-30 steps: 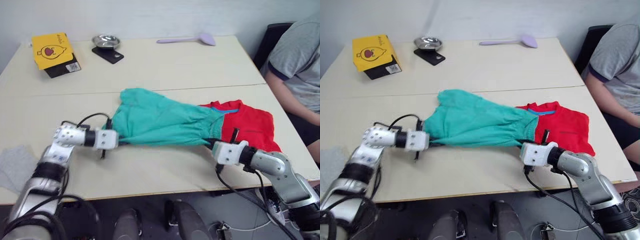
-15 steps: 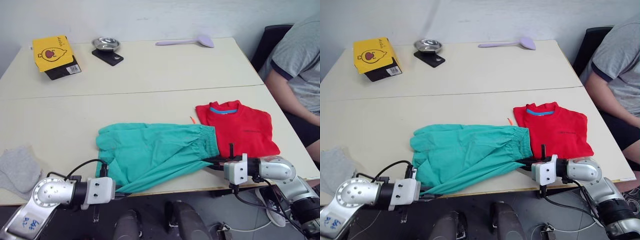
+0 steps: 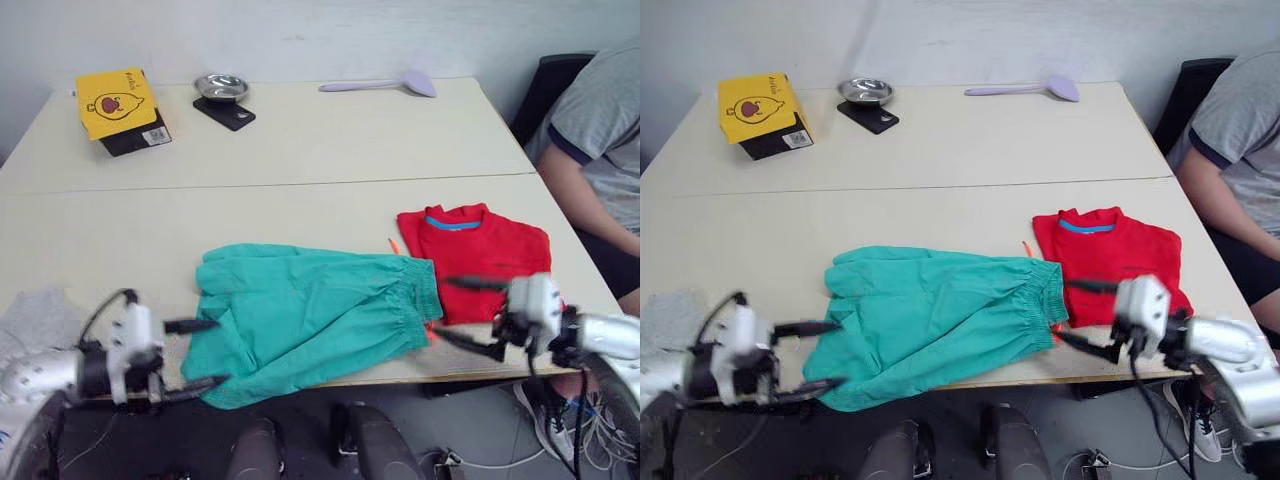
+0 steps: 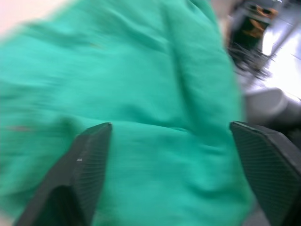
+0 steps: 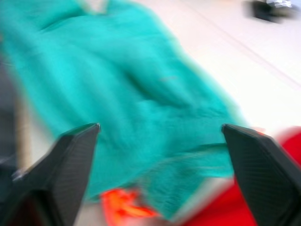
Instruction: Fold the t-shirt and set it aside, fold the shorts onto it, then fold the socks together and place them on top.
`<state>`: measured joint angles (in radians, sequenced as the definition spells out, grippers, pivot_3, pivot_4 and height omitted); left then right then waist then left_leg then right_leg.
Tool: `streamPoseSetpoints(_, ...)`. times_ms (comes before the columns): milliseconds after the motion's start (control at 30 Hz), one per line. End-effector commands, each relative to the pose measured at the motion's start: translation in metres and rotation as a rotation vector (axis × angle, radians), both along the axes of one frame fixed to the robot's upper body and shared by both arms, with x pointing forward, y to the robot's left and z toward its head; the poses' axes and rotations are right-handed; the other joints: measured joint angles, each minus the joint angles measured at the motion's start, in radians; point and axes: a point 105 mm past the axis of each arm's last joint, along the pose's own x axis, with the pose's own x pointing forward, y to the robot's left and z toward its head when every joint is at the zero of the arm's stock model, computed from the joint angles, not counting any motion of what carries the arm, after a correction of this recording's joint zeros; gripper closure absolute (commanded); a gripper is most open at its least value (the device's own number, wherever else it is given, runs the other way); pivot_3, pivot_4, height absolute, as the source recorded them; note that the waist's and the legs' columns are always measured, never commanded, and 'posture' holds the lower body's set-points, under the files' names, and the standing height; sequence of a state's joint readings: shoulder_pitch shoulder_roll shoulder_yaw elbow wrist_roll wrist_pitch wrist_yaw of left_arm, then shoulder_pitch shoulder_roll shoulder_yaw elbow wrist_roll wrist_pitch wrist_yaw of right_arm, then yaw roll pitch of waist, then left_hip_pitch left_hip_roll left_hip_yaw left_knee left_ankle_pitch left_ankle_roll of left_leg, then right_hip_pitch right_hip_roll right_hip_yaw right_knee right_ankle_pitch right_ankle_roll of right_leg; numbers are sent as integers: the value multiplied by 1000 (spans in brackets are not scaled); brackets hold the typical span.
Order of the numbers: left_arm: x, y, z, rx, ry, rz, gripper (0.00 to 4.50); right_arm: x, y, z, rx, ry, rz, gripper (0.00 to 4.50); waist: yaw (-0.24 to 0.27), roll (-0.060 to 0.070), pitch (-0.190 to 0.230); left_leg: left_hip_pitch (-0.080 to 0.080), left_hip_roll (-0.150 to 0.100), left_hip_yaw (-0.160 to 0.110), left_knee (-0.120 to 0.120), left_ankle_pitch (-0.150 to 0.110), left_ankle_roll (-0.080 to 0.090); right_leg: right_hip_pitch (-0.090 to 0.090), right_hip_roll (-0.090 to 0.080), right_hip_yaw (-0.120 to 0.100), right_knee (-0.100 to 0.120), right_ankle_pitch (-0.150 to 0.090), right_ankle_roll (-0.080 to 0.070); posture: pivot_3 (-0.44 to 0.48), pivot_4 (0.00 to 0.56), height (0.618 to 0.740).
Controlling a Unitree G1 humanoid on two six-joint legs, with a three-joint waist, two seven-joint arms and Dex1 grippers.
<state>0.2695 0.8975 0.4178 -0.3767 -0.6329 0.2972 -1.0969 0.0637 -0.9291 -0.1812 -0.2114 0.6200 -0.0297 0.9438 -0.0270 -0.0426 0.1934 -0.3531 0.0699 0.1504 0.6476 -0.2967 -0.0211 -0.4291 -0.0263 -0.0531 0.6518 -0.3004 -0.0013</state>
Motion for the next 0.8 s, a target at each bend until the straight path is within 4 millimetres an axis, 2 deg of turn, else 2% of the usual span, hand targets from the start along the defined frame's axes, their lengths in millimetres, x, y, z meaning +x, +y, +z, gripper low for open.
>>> streamPoseSetpoints(33, 6, 17, 17, -46, -20, 27, 0, 9, -25, 14, -52, -66, -265, 21, 0, 0, 0, 0, 0, -1, -1, 0, 0, 0, 0, 0, -1, 0, 0, 0, 150, 740)
streamPoseSetpoints(100, 9, 21, 17, -40, -16, 30, 0, 10, -35, 9, -114, -45, -349, 21, 0, 0, 0, -1, 0, -1, -1, -1, 2, 0, 0, 0, -1, -1, 0, 0, 150, 740)
streamPoseSetpoints(167, 15, 22, 15, -34, -23, 35, 0, 8, -35, 3, -137, -15, -352, 21, -1, 0, 0, -2, 0, -1, -1, -2, 6, -1, 0, 0, -1, -2, 1, 0, 150, 740)
streamPoseSetpoints(367, 27, 9, 11, -1, -50, -6, 0, 11, -16, 3, -91, -22, -290, 21, -7, 2, 1, -5, -1, -3, -2, -4, 7, 2, -2, -3, 0, -4, 4, 0, 150, 740)
streamPoseSetpoints(400, 29, 7, 12, 2, -56, -11, 0, 12, -12, 5, -76, -26, -284, 21, -15, 5, 3, -8, -3, -11, -2, -4, 7, 6, -7, -11, 1, -5, 6, 0, 150, 740)
streamPoseSetpoints(433, 31, 4, 13, 3, -61, -15, 0, 13, -7, 6, -58, -23, -281, 21, -18, 6, 4, -9, -10, -29, -3, 0, 7, 14, -17, -33, 1, -8, 7, 0, 150, 740)
streamPoseSetpoints(500, 34, 0, 15, 3, -72, -20, 0, 14, -3, 9, -53, -27, -273, 21, -9, 8, 4, -9, -13, -46, 1, 3, 5, 17, -22, -48, 0, -11, 9, 0, 150, 740)
streamPoseSetpoints(633, 37, -2, 20, 1, -85, -22, 0, 14, -1, 7, -65, -15, -260, 21, 24, 8, 4, -16, -13, -47, 0, 5, 4, 10, -19, -48, 1, -11, 7, 0, 150, 740)
streamPoseSetpoints(800, 40, -6, 24, -6, -96, -37, 0, 12, 0, 7, -56, -8, -247, 21, 28, 8, 4, -16, -13, -46, 0, 5, 5, 10, -19, -47, -1, -11, 6, 0, 150, 740)
